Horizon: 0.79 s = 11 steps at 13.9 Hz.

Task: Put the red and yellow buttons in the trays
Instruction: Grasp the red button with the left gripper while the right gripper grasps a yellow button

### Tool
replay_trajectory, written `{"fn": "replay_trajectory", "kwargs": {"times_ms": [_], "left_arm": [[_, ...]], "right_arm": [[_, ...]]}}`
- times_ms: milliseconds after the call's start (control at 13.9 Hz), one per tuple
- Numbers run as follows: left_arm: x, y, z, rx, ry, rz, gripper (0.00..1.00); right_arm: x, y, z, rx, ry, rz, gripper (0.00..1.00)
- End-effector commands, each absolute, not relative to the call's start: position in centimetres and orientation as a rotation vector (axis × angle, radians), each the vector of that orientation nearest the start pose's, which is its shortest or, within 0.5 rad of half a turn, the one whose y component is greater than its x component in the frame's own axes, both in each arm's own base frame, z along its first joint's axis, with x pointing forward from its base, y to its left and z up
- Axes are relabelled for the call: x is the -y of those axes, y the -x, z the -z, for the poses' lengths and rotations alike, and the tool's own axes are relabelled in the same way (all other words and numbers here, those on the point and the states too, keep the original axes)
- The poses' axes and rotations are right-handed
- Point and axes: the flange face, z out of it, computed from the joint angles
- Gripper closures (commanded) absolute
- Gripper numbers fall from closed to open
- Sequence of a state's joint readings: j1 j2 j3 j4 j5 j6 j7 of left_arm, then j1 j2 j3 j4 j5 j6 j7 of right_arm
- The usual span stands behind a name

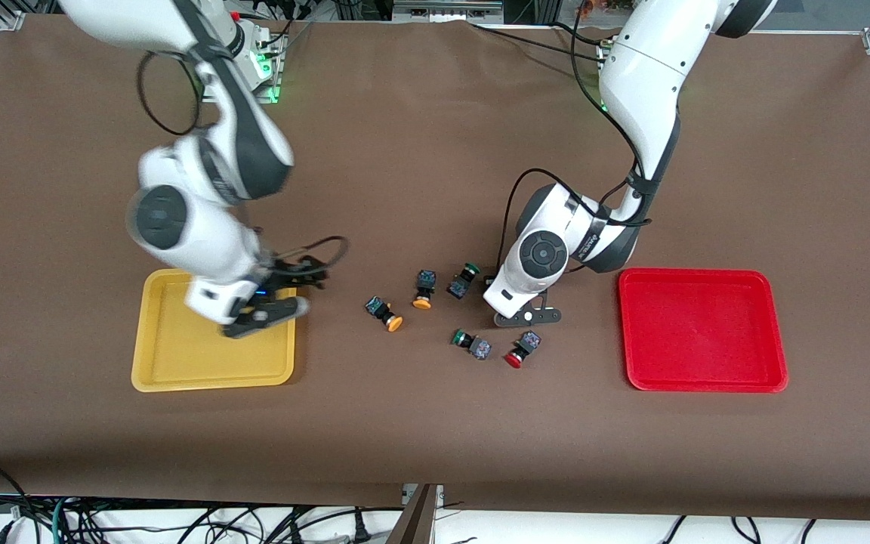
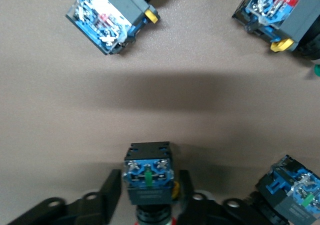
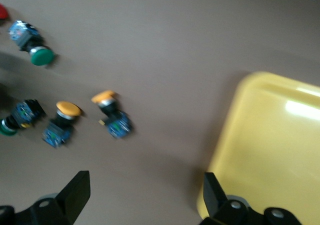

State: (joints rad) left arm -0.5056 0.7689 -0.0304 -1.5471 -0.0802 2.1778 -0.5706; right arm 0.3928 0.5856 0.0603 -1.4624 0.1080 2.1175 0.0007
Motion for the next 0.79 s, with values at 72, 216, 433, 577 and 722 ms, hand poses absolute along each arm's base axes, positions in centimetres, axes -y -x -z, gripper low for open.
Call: {"fn": "replay_trajectory", "kwargs": {"times_ms": [72, 216, 433, 577, 722], "left_arm": [[35.0, -59.5, -19.4, 0.153, 3.148, -0.242, 0.94], [32.7, -61.3, -21.4, 0.128, 3.17, -0.213, 0.94], [24.3, -65.1, -25.6, -0.002, 3.187, -0.204, 0.94], [16.0, -67.2, -27.9, -0.063, 3.197, -0.221, 0.87], [7.4, -68.1, -28.7, -0.117, 3.208, -0.238, 0.91]], "right_arm": [[-35.5, -67.1, -27.3, 0.633, 2.924, 0.152, 0.0], [-37.0, -66.5, -24.9, 0.662, 2.915, 0.173, 0.0], [-39.0, -65.5, -21.0, 0.707, 2.909, 0.212, 0.0], [-39.4, -65.0, -20.5, 0.71, 2.909, 0.197, 0.0], [-39.0, -64.3, -19.3, 0.707, 2.919, 0.152, 0.0]]}}
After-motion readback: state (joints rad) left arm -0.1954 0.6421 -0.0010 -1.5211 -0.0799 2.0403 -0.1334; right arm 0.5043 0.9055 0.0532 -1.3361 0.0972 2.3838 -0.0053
